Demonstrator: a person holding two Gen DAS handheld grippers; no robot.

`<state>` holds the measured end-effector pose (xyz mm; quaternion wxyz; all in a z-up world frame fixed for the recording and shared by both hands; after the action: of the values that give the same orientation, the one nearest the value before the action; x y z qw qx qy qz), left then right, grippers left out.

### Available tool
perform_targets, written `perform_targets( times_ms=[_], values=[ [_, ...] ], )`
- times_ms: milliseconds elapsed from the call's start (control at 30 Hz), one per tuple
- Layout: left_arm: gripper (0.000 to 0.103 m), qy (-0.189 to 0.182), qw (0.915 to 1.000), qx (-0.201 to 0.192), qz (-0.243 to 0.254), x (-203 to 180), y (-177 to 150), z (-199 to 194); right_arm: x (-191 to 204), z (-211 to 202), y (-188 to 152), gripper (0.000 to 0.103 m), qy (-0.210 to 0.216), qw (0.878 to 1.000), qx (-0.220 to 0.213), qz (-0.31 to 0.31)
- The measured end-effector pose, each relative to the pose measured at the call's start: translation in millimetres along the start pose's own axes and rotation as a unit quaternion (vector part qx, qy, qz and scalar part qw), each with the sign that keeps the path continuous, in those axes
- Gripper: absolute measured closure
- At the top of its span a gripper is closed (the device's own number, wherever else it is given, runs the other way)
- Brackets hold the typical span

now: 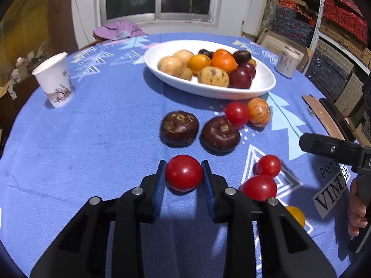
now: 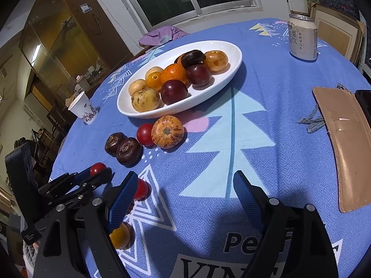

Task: Organize fruits
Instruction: 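Grasp a red tomato with the left tool while the right tool grasps another red tomato, then carry both tomatoes over the white plate and open both tools to release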

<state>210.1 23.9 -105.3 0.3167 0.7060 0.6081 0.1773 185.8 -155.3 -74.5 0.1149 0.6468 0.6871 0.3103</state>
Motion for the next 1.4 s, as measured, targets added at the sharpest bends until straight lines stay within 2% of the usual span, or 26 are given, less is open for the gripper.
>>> perform_targets(
  times_ms=[100, 167, 300, 333, 500, 667, 867, 1000, 1133, 1267, 1400],
  values=[
    [0.073, 0.027, 0.9996, -0.011, -0.006, 12, 1, -9, 8, -2, -1, 0.018, 0.009, 1.000, -0.005, -0.017],
    [0.073, 0.026, 0.9991, -0.016, -0.028, 21, 3, -14, 16, -1, -4, 0.019, 0.019, 0.999, -0.004, -0.033],
    [0.073, 0.024, 0.9984, -0.018, -0.048, 30, 4, -17, 25, 5, -11, 0.030, 0.049, 0.998, 0.019, -0.033],
    [0.073, 0.024, 0.9985, -0.017, -0.046, 29, 4, -17, 26, 6, -12, 0.032, 0.056, 0.998, 0.024, -0.026],
    [0.073, 0.027, 0.9991, -0.014, -0.031, 23, 5, -15, 32, 13, -12, 0.052, 0.095, 0.994, 0.050, 0.011],
    [0.073, 0.028, 0.9991, -0.011, -0.030, 22, 4, -12, 47, 14, -17, 0.056, 0.095, 0.994, 0.049, -0.006],
    [0.073, 0.028, 0.9993, -0.002, -0.025, 20, 1, -7, 57, 19, -20, 0.066, 0.071, 0.996, 0.042, -0.034],
    [0.073, 0.030, 0.9994, 0.003, -0.019, 18, -1, -4, 59, 18, -20, 0.067, 0.061, 0.996, 0.036, -0.048],
    [0.073, 0.030, 0.9994, 0.009, -0.014, 15, -4, -1, 61, 22, -23, 0.067, 0.069, 0.996, 0.044, -0.045],
    [0.073, 0.029, 0.9994, 0.012, -0.016, 16, -5, 1, 63, 24, -24, 0.075, 0.092, 0.994, 0.054, -0.032],
    [0.073, 0.029, 0.9994, 0.013, -0.016, 16, -6, 1, 65, 23, -24, 0.076, 0.090, 0.994, 0.048, -0.036]
  ],
)
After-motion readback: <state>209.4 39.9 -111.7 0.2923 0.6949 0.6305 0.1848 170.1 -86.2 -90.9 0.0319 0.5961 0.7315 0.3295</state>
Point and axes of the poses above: each gripper's, at about its wrist camera, not at the fingertips, and z roughly the way its jaws point, x to its left, y to its top, the point moved 10 cm from there along z, roughly the way its jaws point, and after that the axes turned 7 degrees about -y, right-handed, at the moved point
